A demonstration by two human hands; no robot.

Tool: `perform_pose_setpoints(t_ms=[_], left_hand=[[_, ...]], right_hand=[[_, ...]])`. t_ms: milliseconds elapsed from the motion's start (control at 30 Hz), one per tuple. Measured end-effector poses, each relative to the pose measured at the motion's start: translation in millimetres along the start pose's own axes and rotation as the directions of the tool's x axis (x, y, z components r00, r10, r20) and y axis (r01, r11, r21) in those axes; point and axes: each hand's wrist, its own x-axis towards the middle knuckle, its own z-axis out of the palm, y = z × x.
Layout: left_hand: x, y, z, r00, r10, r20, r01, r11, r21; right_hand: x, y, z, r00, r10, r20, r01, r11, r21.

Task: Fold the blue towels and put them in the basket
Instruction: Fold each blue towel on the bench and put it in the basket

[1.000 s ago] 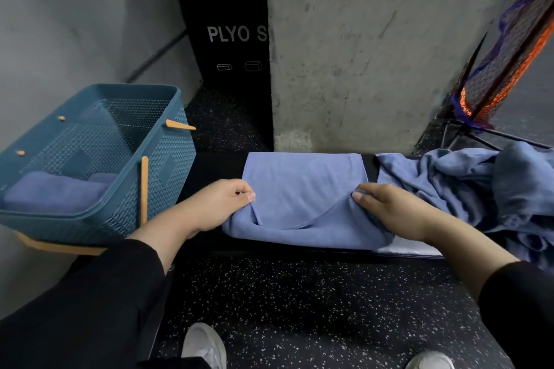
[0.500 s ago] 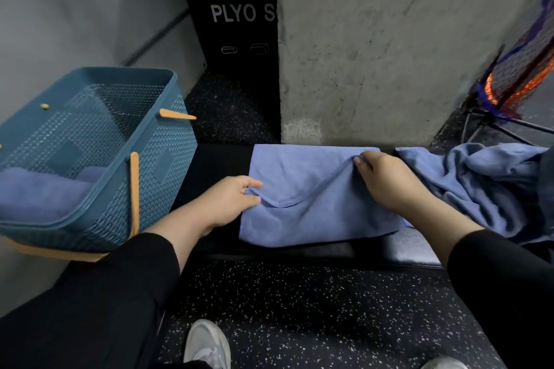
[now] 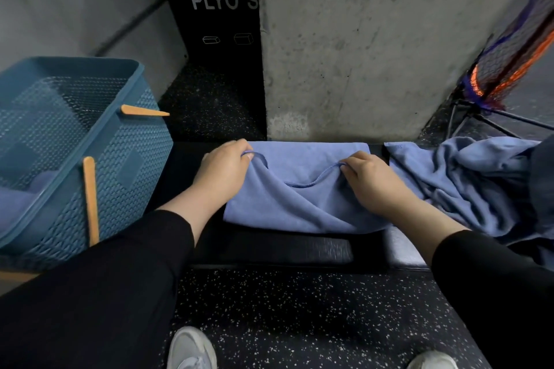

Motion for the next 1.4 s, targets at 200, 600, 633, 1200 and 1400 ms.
perform_pose_setpoints(t_ms=[200,600,633,1200,1400], left_hand=[[-1.9,-3.2,11.4,0.998,0.001,0.057,-0.013,0.977,0.214],[-85.2,6.5,-20.3,0.974,0.057,0.219,-0.11,0.965,0.239],[-92.0,6.7,-22.4,0.97,0.086,0.227,-0.141,0.96,0.242],[-71.7,16.4,-42.4,0.994,0.025,0.102,-0.003,0.978,-0.207],[-22.9,25.7,-51.4,0.976,-0.116,-0.182,0.027,0.902,-0.431]], right_hand=[[-6.2,-4.1,-2.3,1.0,0.011,-0.02,-0.011,1.0,-0.021],[-76.0,-31.6,-22.9,0.984,0.027,0.178,-0.01,0.996,-0.093],[-82.5,-34.2,-26.8,0.975,0.026,0.219,-0.005,0.995,-0.096],[-49.8,-50.5,-78.9,0.974,0.201,-0.103,-0.144,0.904,0.403],[-2.3,-29.3,-54.3,0.958,0.281,-0.064,-0.245,0.911,0.332]])
